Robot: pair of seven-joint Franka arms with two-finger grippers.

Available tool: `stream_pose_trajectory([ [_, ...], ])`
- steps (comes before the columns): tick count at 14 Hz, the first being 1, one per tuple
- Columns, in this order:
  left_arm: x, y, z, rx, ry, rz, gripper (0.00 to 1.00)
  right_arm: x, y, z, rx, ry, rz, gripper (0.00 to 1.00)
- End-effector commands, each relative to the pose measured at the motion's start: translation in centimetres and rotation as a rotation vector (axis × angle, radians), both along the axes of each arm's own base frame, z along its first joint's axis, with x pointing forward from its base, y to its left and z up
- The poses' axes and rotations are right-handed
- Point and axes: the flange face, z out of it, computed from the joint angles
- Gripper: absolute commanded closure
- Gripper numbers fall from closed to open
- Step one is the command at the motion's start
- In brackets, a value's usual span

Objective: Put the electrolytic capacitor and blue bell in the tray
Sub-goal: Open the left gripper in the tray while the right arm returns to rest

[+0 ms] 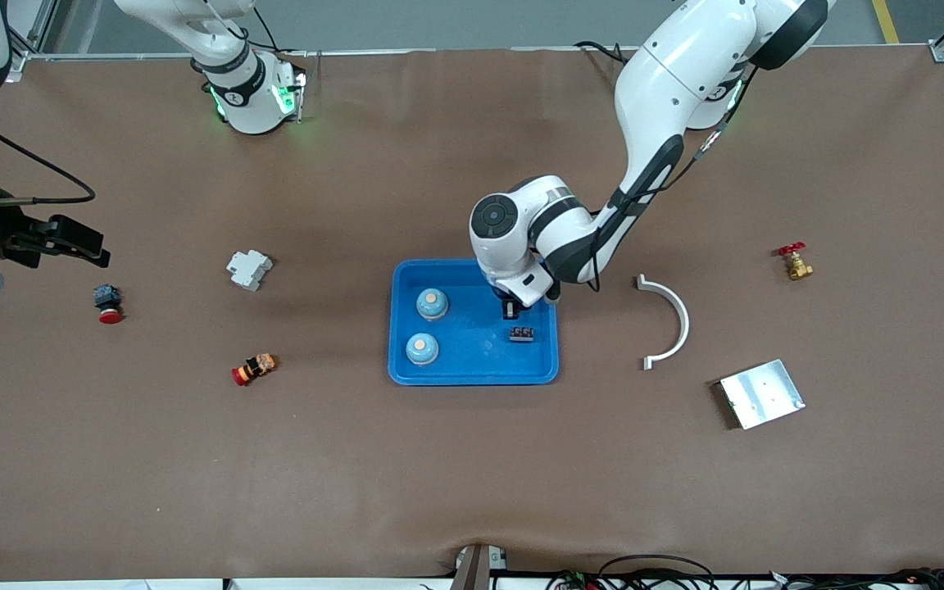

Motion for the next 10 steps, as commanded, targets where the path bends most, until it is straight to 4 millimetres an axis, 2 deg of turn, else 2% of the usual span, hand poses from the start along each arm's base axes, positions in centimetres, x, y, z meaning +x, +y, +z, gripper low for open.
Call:
stream_pose_trajectory([
  [1, 0.0, -0.2, 0.5, 0.015, -0.030, -0.004, 0.00, -0.4, -1.4, 0.3, -0.024, 0.004, 0.001, 0.00],
  [6, 1.2, 0.0, 2.6, 0.002, -0.042, -0.105, 0.00, -0.7, -2.0, 0.2, -0.024, 0.022, -0.008, 0.00],
  [10, 1.4, -0.7, 4.5, -0.007, -0.042, -0.322, 0.00, -0.7, -2.6, 0.5, -0.022, 0.013, -0.019, 0.00],
])
